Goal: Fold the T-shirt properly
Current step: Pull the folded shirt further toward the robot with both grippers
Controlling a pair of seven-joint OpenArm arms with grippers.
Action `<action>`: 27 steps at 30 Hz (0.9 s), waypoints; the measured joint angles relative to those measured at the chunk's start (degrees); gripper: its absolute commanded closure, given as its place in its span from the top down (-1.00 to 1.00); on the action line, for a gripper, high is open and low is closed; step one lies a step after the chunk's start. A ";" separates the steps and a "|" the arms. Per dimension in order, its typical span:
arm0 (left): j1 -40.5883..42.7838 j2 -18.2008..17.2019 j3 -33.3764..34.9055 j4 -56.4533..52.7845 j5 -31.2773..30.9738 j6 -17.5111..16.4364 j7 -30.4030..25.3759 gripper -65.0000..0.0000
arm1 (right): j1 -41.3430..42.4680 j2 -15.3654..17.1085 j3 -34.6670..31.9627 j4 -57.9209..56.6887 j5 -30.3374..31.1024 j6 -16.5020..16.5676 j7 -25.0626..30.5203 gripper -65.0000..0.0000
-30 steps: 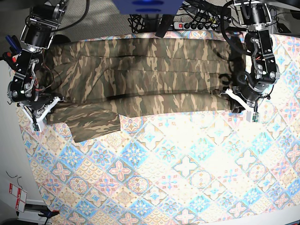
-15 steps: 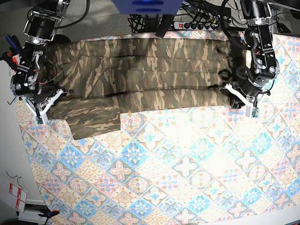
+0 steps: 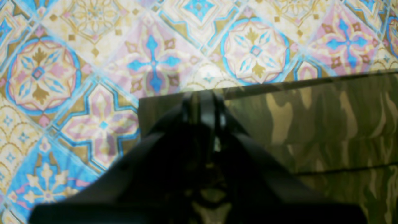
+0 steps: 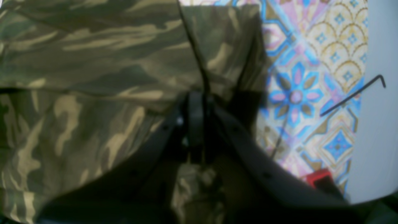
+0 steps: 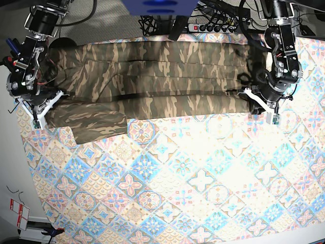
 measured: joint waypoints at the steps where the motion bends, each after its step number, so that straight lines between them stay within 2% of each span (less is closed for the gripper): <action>1: 0.42 0.02 0.00 0.44 0.04 0.02 0.42 -1.00 | -0.31 0.04 0.00 0.02 -0.02 0.00 -0.20 -0.99; 8: 3.37 -0.13 -0.11 6.60 0.02 -0.02 0.26 -1.00 | -1.75 0.04 1.40 0.59 0.00 0.00 -1.07 -0.99; 15: 4.57 0.00 -0.11 6.73 0.07 -0.02 0.63 -1.00 | -3.98 -0.17 1.42 3.43 0.11 0.02 -1.44 -0.99; 19: 4.55 0.00 -0.11 6.69 0.04 -0.02 0.48 -1.00 | -5.14 -2.60 4.13 4.96 -0.07 -0.02 -3.65 -0.99; 27: 4.11 -1.09 -0.09 6.58 0.04 0.15 0.26 -1.00 | -6.64 -4.55 4.50 9.40 -0.09 -0.02 -4.66 -0.99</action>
